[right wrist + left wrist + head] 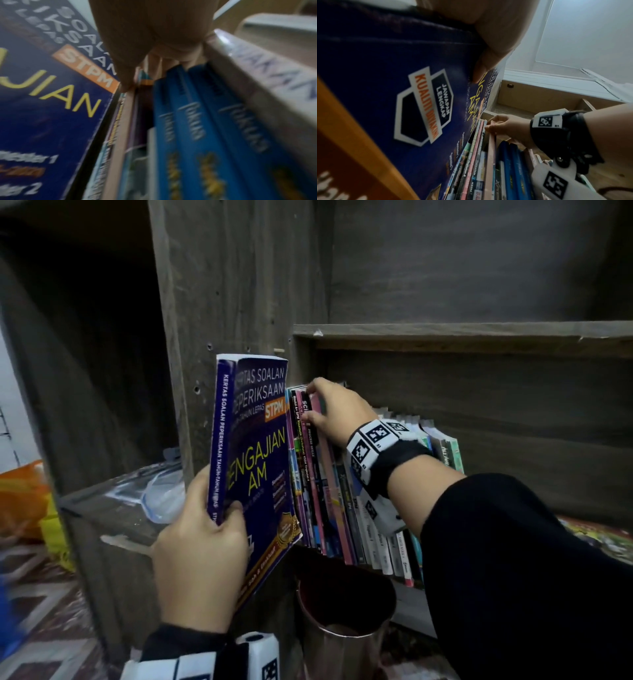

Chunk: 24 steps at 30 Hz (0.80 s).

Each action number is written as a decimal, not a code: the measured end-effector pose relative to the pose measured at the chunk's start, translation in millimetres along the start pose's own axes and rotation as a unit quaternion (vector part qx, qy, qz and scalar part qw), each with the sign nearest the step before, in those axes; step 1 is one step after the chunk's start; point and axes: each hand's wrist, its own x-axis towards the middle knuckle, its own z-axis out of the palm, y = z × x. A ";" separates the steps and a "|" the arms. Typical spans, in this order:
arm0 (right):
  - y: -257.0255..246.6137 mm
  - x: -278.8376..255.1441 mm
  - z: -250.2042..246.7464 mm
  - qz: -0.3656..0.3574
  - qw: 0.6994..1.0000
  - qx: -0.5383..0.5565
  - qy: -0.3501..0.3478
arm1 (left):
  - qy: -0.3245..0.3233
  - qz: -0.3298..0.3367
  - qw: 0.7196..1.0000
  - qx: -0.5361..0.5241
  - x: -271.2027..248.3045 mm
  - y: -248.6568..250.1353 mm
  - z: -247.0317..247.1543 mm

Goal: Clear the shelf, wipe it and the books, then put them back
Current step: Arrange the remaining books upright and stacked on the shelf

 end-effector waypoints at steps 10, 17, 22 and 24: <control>23.2 -4.6 -22.3 -0.035 0.999 -0.010 -0.018 | -0.003 -0.063 0.991 -0.116 3.5 6.5 -3.1; 28.7 -15.4 -20.8 -0.068 0.995 -0.079 -0.004 | 0.015 -0.052 0.989 -0.138 0.8 18.7 -1.2; 10.0 -22.8 -1.0 -0.183 0.922 -0.341 -0.030 | 0.025 -0.004 0.995 -0.093 -0.3 23.5 -2.7; 6.2 -23.1 4.8 -0.172 0.917 -0.357 -0.034 | 0.033 -0.005 0.996 -0.083 1.2 23.1 -3.8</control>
